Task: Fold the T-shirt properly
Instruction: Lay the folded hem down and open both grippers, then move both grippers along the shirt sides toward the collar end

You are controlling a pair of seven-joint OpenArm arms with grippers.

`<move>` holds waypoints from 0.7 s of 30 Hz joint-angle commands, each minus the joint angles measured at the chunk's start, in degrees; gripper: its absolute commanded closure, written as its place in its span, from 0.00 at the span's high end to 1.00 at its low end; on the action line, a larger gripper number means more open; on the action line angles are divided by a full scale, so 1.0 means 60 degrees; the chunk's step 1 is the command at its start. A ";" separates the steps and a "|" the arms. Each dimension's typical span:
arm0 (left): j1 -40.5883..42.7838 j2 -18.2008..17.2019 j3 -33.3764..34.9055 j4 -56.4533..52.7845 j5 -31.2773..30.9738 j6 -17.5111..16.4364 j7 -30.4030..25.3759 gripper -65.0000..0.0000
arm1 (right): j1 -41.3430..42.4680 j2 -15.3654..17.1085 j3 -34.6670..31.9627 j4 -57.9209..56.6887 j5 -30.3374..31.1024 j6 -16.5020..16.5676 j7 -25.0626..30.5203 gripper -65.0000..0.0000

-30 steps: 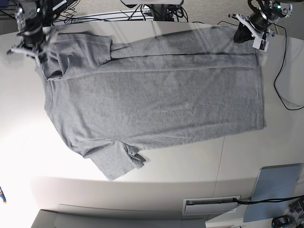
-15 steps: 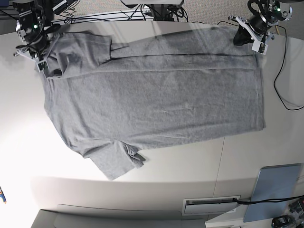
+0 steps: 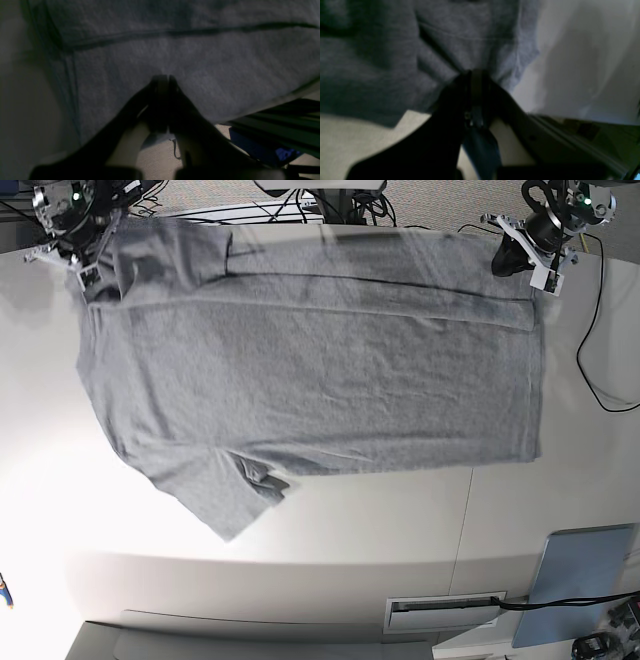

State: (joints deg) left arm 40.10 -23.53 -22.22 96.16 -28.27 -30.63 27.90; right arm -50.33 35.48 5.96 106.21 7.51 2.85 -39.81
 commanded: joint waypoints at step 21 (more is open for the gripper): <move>-0.0317 -0.0047 -0.0579 0.1912 0.0681 0.1147 -0.0364 0.46 | 0.1202 0.0091 0.2189 0.1953 0.0058 -0.0160 -0.0033 0.18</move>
State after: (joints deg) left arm 38.30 -23.03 -25.21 106.78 -23.44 -22.96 27.18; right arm -43.07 35.20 18.39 117.08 8.47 2.61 -41.06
